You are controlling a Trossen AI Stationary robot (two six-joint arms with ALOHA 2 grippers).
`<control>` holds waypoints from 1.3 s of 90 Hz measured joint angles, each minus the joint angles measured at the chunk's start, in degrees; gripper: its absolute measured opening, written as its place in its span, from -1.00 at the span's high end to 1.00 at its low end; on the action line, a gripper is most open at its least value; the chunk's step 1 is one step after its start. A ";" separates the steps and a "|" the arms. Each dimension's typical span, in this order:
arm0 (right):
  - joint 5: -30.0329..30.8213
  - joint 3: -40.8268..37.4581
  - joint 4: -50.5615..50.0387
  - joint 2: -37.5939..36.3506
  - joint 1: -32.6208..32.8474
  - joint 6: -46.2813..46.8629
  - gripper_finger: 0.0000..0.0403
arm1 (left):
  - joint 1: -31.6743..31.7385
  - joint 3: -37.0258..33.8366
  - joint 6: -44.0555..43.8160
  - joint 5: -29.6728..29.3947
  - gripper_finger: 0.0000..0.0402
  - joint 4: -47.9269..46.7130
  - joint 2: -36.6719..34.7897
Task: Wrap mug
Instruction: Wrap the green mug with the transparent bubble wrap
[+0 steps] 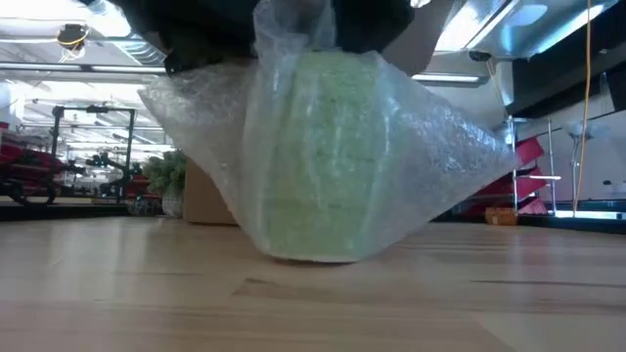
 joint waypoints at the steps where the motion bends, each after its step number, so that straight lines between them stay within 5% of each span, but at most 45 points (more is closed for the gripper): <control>1: 0.15 0.20 -0.29 0.00 0.00 -0.02 0.93 | 0.00 0.00 0.01 -0.01 1.00 0.02 0.00; 50: 6.10 12.53 -17.83 -0.22 1.59 2.89 0.93 | 1.13 0.00 -0.38 -0.01 1.00 -1.31 0.00; 117: 5.29 4.03 -5.66 5.08 1.11 3.00 0.93 | 0.98 -0.04 -0.41 0.09 1.00 -3.24 0.07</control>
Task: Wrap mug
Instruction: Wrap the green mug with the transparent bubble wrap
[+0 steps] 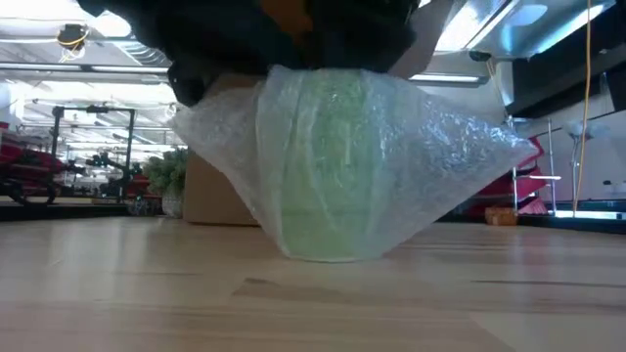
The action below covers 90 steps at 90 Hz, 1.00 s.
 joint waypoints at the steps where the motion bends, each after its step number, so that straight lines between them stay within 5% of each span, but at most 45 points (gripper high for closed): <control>1: -0.01 -0.01 0.06 -0.04 0.00 0.00 0.93 | -0.03 0.00 0.07 0.00 1.00 -0.07 0.00; 90: 0.43 2.16 -0.97 -0.05 0.00 -1.42 0.93 | 0.38 0.00 0.85 1.25 1.00 -1.22 -0.07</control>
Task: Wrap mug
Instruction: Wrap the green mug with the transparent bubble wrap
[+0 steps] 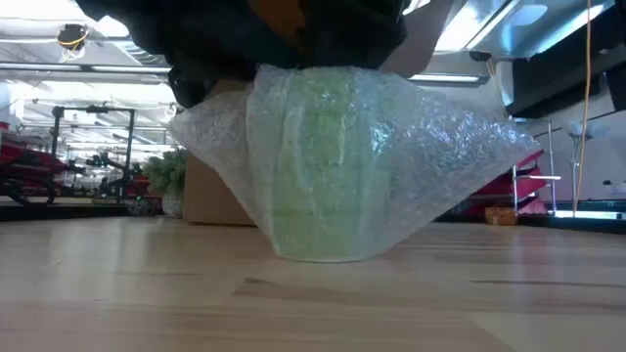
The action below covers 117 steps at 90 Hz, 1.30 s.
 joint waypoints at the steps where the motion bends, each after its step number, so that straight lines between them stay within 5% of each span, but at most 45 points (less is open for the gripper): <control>1: 0.00 0.38 -0.57 0.01 0.00 0.00 0.93 | 0.00 0.00 -0.01 0.00 1.00 -0.05 0.00; 42: 4.47 12.47 -18.54 -0.12 0.39 1.23 0.93 | 0.00 0.00 -0.85 -0.07 1.00 -0.42 -0.02; 80: 1.79 -3.77 -2.81 -0.34 -0.81 2.73 0.93 | 0.04 0.04 -0.83 -1.18 1.00 0.18 -0.02; 117: 2.33 12.13 -18.66 -0.06 0.36 1.94 0.93 | 0.00 0.02 -0.87 -1.14 1.00 -0.52 -0.02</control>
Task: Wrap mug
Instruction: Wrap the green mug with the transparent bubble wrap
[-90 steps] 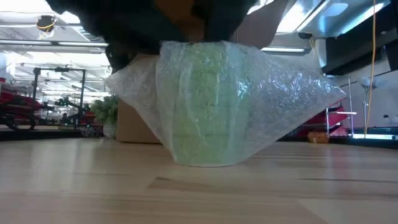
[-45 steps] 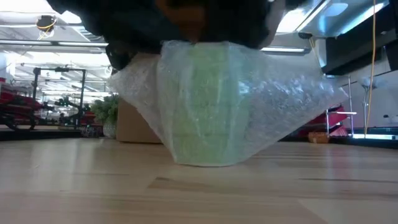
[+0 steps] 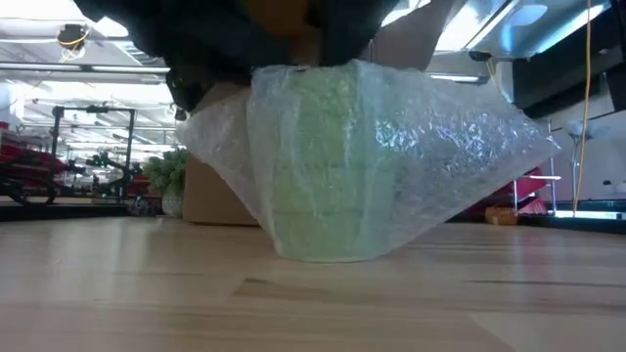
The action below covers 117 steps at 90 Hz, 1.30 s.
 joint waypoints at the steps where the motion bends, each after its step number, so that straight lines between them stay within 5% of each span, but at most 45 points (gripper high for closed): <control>1: 0.24 0.19 -0.58 -0.11 0.17 0.24 0.93 | 0.00 0.00 0.00 0.00 1.00 0.01 0.00; 17: 1.59 -2.86 -7.66 -3.28 4.19 6.75 0.93 | 0.00 0.00 -0.01 -0.02 1.00 0.01 0.00; 35: 7.10 -17.23 -6.98 -10.86 9.31 17.84 0.93 | -0.07 0.00 0.15 -0.09 1.00 0.06 0.00; 62: 7.39 -40.46 26.30 -20.68 10.09 21.67 0.99 | -0.07 0.00 0.03 -0.11 1.00 0.13 0.02; 117: 10.96 -40.81 43.72 -20.84 6.92 13.21 1.00 | 0.02 0.00 0.00 -0.09 1.00 0.30 0.02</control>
